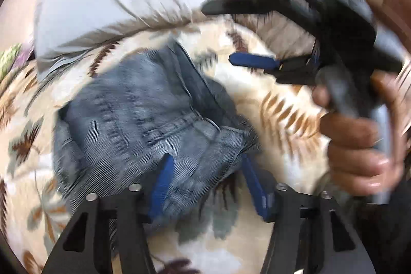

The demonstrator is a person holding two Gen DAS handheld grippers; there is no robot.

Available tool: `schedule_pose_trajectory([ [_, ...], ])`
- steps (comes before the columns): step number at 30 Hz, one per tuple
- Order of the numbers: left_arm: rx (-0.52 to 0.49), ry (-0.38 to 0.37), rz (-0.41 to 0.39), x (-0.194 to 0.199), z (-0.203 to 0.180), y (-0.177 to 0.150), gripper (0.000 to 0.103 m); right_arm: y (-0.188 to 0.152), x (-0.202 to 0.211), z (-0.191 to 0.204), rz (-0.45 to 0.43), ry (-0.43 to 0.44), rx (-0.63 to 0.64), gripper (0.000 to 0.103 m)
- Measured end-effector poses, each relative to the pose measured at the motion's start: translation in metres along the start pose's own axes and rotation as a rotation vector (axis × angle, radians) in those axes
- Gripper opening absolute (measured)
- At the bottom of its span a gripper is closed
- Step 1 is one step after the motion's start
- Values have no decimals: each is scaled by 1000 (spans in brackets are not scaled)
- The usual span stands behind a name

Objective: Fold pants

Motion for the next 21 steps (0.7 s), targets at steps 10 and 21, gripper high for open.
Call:
schedule_pose_trajectory([
  [10,196,110,14,11,48,-30,64,-44,-61,-19,238,-236,154,53],
  [21,175,73,49,-20,41,-5,63,-23,-6,16,134,-124,139,4],
])
Point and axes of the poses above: each gripper's, at about its wrist camera, not at the fingertips, and x roughly against the way its jaws point, z to its left, y to its top, the point moved 7 cm from there along -x, roughly the way its jaws point, and after that the axes turned 6 degrees about -z, right-handed, at the moved point
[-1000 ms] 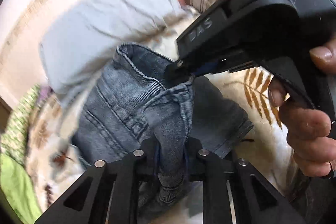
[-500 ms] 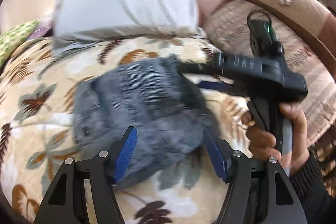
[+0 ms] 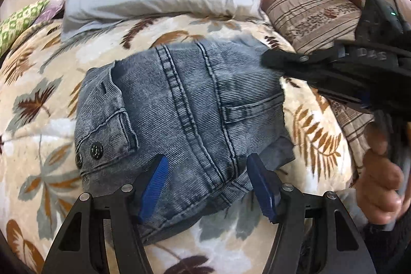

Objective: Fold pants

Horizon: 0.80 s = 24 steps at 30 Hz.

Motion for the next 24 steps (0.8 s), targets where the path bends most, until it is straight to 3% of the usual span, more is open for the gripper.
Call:
schedule_pose_trajectory([
  [3,-54,18,23,-19,-5,-1,63,-5,-16,-33,40,-123,-22,4],
  [4,-84,30,41,-27,-8,-4,63,-13,-30,-52,89,-165,-64,5],
  [6,-104,34,63,-32,-12,-8,63,-28,-57,-77,195,-168,-162,5],
  [9,-69,-32,12,-7,-14,-5,63,-23,-49,-68,141,-152,-137,19],
  [11,-29,-56,-21,15,-4,-4,64,-18,-34,-55,82,-137,-86,69],
  [12,-2,-68,-28,25,5,-4,64,-16,-26,-49,52,-128,-81,76],
  [16,77,-25,-72,54,44,-4,65,-18,2,-36,-38,-75,-88,76],
  [18,117,3,-80,59,65,-7,65,-29,13,-33,-71,-96,-95,76],
  [24,171,63,-3,21,84,-35,63,-65,-5,-38,10,-199,-94,49],
])
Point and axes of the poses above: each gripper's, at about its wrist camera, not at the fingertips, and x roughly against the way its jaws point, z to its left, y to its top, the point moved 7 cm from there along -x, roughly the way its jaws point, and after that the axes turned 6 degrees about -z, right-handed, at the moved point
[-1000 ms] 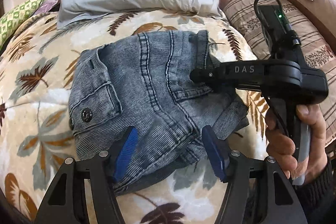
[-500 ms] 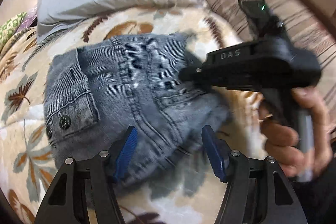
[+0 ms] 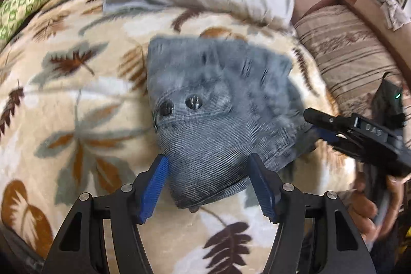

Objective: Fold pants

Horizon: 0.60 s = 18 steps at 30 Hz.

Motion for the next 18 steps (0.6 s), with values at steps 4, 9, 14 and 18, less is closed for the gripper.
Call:
schedule_pose_trajectory([
  [4,-43,96,-32,-12,-5,-7,65,-15,-13,1,26,-156,78,11],
  [9,-50,60,-19,-9,-11,-10,68,-13,17,10,-81,-201,118,9],
  [14,33,1,33,-9,2,-16,70,-21,-4,-7,-13,-185,59,29],
  [18,101,-102,-31,17,16,0,68,-9,24,2,-123,-98,38,79],
])
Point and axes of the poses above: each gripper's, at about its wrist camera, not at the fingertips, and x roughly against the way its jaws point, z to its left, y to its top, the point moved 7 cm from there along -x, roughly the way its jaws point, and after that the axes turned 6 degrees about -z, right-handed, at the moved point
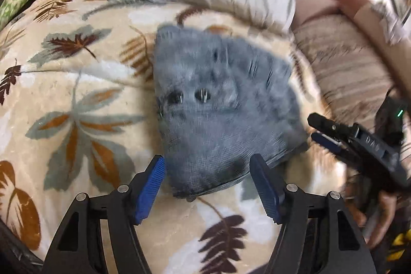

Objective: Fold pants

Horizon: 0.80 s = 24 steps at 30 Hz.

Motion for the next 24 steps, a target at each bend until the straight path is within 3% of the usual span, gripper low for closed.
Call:
schedule_pose_trajectory([
  [4,71,-17,-17,8,27,24,69,16,1,-7,-7,78,-75,84],
  [8,155,-28,71,-25,54,30,68,31,-34,-16,71,81,-120,86],
  [10,192,-67,119,-40,59,23,67,27,-51,-28,100,32,-129,87],
  [12,247,-130,147,-50,63,15,65,18,-64,-32,153,58,-154,87],
  [13,266,-154,140,-51,65,12,64,13,-66,-28,175,80,-150,87],
  [16,266,-162,112,-51,65,12,54,5,-67,-17,188,20,-34,87],
  [18,259,-181,127,-54,61,6,45,0,-67,-13,179,-33,16,82],
  [20,251,-179,119,-54,64,5,37,-3,-65,-10,167,-83,55,59],
  [21,248,-182,120,-53,64,6,34,-4,-62,-8,163,-78,51,52],
  [23,230,-169,100,-41,65,10,26,-6,-49,-2,137,-55,32,26],
  [24,223,-163,94,-35,63,12,25,-7,-41,0,120,-46,32,25],
])
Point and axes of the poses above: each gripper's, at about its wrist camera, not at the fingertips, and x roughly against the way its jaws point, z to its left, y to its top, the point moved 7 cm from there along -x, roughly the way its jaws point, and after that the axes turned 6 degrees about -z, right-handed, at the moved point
